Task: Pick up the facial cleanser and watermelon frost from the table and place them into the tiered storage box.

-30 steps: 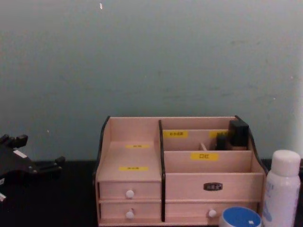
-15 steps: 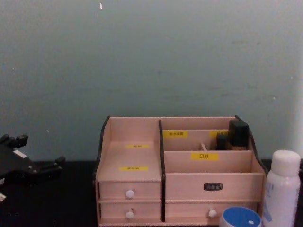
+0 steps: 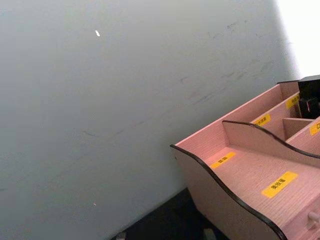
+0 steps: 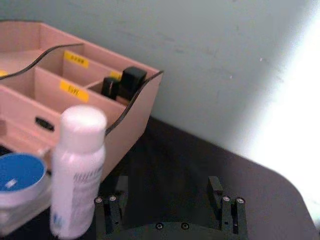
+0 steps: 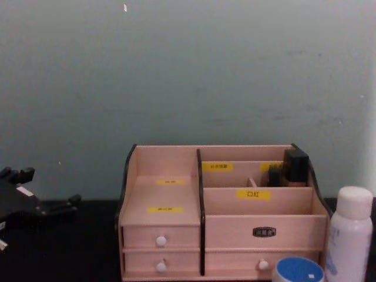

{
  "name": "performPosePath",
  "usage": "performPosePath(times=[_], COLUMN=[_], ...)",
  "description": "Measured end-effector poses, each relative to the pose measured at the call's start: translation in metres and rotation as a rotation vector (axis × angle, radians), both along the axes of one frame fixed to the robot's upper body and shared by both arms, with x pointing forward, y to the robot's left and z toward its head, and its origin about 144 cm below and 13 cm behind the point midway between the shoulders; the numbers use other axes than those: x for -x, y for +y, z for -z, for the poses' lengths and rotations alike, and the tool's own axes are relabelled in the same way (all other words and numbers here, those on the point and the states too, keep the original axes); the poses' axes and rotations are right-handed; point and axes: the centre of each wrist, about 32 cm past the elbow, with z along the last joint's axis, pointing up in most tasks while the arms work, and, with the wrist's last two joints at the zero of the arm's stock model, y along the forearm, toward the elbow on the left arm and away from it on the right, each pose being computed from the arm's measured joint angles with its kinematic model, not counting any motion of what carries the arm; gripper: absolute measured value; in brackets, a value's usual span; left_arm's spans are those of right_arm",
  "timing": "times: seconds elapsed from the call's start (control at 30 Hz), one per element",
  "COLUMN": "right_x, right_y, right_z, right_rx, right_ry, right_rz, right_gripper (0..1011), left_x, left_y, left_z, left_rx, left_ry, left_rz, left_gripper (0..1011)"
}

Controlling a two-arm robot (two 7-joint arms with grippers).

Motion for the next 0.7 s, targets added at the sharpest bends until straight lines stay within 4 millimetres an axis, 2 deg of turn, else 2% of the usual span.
performPosePath(times=[0.07, 0.43, 0.7], right_x=[0.011, 0.034, 0.039], right_y=[-0.001, 0.004, 0.014], right_z=[-0.001, 0.003, 0.006], right_rx=[0.002, -0.094, -0.177], right_ry=[0.026, 0.129, 0.176], right_rz=[-0.008, -0.086, -0.136], right_gripper=[1000, 1002, 1002], left_x=[0.0, 0.0, 0.0], left_y=[0.0, 0.0, 0.0], left_z=[0.0, 0.0, 0.0], left_rx=[0.0, 0.0, 0.0], left_ry=[0.0, 0.0, 0.0], left_rz=[0.0, 0.0, 0.0], left_gripper=[1001, 1001, 1001])
